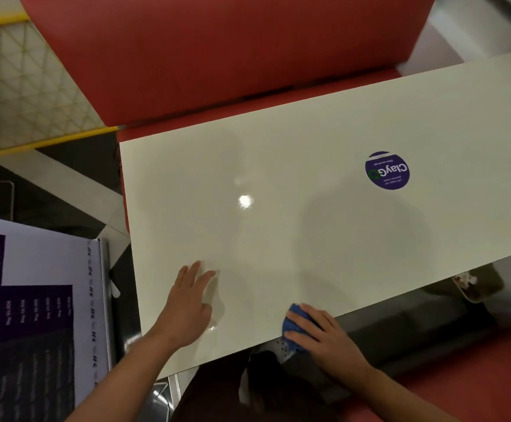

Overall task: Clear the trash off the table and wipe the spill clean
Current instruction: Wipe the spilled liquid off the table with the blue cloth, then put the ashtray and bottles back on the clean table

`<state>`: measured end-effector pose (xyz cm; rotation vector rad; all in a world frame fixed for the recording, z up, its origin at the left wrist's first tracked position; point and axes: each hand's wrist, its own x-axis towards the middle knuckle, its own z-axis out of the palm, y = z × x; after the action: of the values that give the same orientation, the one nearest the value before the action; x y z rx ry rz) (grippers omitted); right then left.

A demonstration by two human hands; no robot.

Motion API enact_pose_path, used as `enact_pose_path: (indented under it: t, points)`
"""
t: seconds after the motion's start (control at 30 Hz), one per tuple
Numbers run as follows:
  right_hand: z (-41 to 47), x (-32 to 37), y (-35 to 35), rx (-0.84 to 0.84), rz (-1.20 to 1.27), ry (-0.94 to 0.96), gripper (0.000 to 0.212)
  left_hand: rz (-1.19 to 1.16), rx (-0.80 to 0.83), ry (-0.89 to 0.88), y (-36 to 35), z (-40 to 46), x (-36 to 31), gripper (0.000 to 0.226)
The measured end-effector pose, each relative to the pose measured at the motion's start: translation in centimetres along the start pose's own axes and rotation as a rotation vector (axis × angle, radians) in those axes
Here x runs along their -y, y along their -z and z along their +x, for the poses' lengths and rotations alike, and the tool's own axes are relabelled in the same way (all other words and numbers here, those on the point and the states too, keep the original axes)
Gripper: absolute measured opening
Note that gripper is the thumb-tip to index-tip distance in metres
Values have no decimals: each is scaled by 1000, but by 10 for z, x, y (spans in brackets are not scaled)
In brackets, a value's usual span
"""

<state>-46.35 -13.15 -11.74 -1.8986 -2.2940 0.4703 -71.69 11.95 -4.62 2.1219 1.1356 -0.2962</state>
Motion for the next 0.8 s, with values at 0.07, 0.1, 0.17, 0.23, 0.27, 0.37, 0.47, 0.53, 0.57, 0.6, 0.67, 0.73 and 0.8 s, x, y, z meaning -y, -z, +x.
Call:
enact_pose_path:
  t: [0.07, 0.1, 0.17, 0.23, 0.27, 0.37, 0.47, 0.53, 0.57, 0.6, 0.67, 0.73, 0.8]
  points:
    - [-6, -13, 15, -50, 60, -95, 54, 8, 25, -41, -4, -2, -15, 72]
    - [-7, -17, 22, -79, 94, -144, 52, 3, 35, -62, -5, -2, -23, 70]
    - [-5, -21, 39, -130, 208, -255, 51, -13, 46, -114, -4, -3, -43, 67]
    - [-1, -18, 61, -205, 341, -375, 42, -32, 62, -172, -1, -3, -62, 63]
    - [1, -17, 73, -231, 398, -433, 41, -45, 75, -195, 1, -2, -72, 62]
    - [9, -20, 105, -285, 532, -564, 37, -94, 114, -246, 8, 1, -102, 60]
    - [16, -25, 136, -371, 596, -613, 39, -141, 143, -280, 15, 6, -135, 58]
    - [21, -29, 158, -416, 664, -625, 38, -164, 151, -299, 20, 11, -157, 58]
    - [23, -31, 169, -437, 693, -624, 36, -176, 157, -308, 22, 13, -168, 58]
    - [24, -33, 179, -455, 716, -622, 35, -186, 166, -317, 23, 17, -178, 60]
    - [23, -37, 197, -496, 758, -620, 32, -202, 189, -336, 22, 23, -196, 65]
    - [19, -41, 209, -552, 787, -625, 36, -219, 209, -353, 18, 30, -211, 72]
    - [14, -47, 218, -587, 819, -660, 37, -247, 216, -374, 13, 37, -226, 78]
